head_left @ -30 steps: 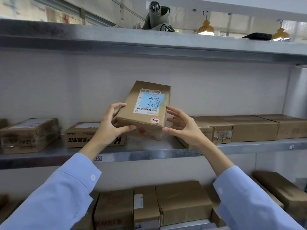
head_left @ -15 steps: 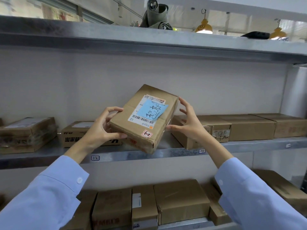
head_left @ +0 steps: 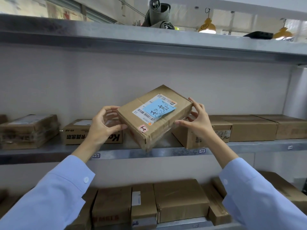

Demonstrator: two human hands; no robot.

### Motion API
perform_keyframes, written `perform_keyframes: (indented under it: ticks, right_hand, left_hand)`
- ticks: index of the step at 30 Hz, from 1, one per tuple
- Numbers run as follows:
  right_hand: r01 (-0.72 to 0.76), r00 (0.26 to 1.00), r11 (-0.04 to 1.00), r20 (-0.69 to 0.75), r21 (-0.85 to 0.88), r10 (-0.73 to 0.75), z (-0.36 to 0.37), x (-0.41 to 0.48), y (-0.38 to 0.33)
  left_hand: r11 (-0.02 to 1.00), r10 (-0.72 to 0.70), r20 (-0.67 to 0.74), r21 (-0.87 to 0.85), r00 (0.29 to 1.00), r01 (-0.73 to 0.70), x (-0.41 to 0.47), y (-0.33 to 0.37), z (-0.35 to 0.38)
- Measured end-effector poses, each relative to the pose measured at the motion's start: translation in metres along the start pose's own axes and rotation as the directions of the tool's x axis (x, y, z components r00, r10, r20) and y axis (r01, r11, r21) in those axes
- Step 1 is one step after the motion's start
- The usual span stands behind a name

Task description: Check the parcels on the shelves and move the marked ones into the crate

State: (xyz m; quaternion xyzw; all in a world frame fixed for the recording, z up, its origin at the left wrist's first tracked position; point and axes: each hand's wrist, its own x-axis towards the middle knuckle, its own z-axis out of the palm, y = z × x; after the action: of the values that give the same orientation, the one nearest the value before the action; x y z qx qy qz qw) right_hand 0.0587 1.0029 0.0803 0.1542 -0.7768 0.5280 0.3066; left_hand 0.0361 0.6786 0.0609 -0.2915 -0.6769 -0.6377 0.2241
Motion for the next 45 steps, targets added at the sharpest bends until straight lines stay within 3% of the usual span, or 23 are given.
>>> perform_keyframes:
  ticks: [8,12,19,30,34,39,45]
  right_hand:
    - [0.052,0.989,0.998,-0.141,0.022,-0.048,0.002,-0.010,0.008]
    - [0.052,0.986,0.997,-0.159,0.057,-0.043,0.004,-0.016,0.014]
    - [0.071,0.989,0.997,-0.137,0.041,-0.065,-0.003,-0.025,0.021]
    - [0.132,0.983,0.989,-0.116,-0.071,-0.139,0.005,-0.049,0.005]
    - [0.082,0.991,0.996,-0.107,-0.036,-0.086,0.007,-0.068,0.001]
    - [-0.007,0.996,1.000,-0.093,-0.011,0.006,0.009,-0.107,-0.005]
    - [-0.104,0.990,0.992,-0.108,-0.070,0.096,0.006,-0.176,-0.025]
  left_hand:
    - [1.000,0.016,-0.145,0.012,0.989,-0.014,-0.009,0.002,0.020]
    - [1.000,0.011,-0.096,0.030,0.995,-0.008,-0.014,0.006,0.028]
    - [0.991,-0.118,-0.112,0.055,0.987,0.124,-0.036,-0.004,0.037]
    - [0.964,-0.104,0.065,0.251,0.992,0.085,-0.063,0.016,0.026]
    - [0.964,-0.080,0.064,0.258,0.995,0.061,-0.072,0.022,0.029]
    - [0.941,0.047,0.023,0.336,0.999,-0.051,-0.094,0.022,0.040]
    - [0.947,0.060,0.080,0.310,0.995,-0.082,-0.133,0.023,0.047]
